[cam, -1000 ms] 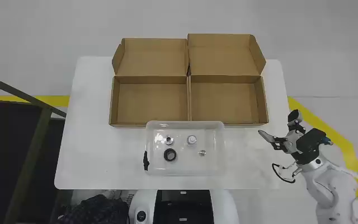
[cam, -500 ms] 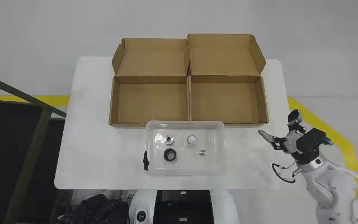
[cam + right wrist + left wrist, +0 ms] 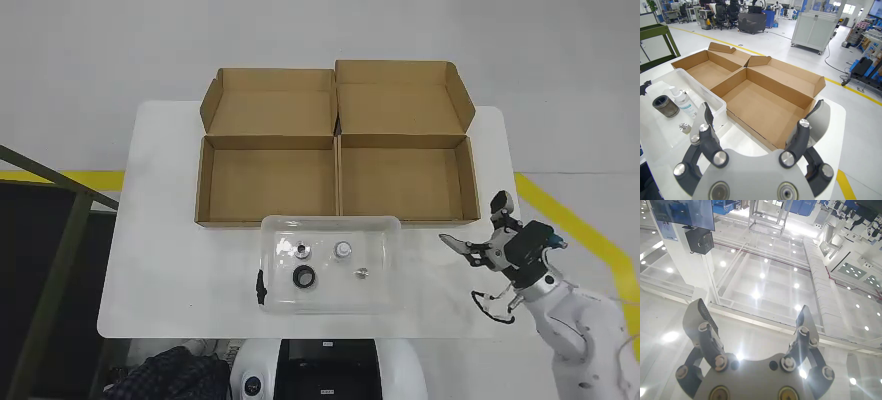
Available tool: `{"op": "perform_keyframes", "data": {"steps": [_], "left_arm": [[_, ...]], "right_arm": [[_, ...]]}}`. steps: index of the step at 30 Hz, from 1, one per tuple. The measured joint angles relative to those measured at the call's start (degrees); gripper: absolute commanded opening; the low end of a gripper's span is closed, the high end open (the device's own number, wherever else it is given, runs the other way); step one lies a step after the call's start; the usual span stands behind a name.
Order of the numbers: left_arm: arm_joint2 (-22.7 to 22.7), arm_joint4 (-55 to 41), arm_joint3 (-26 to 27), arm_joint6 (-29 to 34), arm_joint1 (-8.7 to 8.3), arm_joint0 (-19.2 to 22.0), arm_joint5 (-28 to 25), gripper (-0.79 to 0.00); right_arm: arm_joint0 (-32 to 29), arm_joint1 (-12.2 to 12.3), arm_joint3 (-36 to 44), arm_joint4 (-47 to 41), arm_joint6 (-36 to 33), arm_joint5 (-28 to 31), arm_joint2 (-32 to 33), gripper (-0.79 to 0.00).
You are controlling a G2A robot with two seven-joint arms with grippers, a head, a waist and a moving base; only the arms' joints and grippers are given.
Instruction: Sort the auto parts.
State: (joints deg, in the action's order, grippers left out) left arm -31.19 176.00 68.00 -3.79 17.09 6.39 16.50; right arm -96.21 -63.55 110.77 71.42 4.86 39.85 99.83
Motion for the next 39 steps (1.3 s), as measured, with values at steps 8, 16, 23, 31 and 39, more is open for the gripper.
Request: {"op": "perform_keyframes", "data": {"steps": [8, 16, 23, 31, 39], "left_arm": [[0.00, 0.00, 0.00, 0.00, 0.00, 0.00, 0.00, 0.000], [0.00, 0.00, 0.00, 0.00, 0.00, 0.00, 0.00, 0.000], [0.00, 0.00, 0.00, 0.00, 0.00, 0.00, 0.00, 0.000], [0.00, 0.00, 0.00, 0.00, 0.00, 0.00, 0.00, 0.000], [0.00, 0.00, 0.00, 0.00, 0.00, 0.00, 0.00, 0.000]], "right_arm": [[2.35, -0.02, 4.29, 2.57, -6.76, 2.08, -8.23, 0.000], [7.11, -0.18, 4.27, 4.33, -11.89, 4.21, -16.76, 0.000], [11.15, -0.49, 2.33, 5.90, -15.09, 5.27, -23.57, 0.000], [15.12, -0.88, -0.71, 6.36, -16.98, 5.85, -29.35, 0.000], [16.99, -1.03, -2.80, 6.74, -17.37, 5.43, -32.08, 0.000]]}}
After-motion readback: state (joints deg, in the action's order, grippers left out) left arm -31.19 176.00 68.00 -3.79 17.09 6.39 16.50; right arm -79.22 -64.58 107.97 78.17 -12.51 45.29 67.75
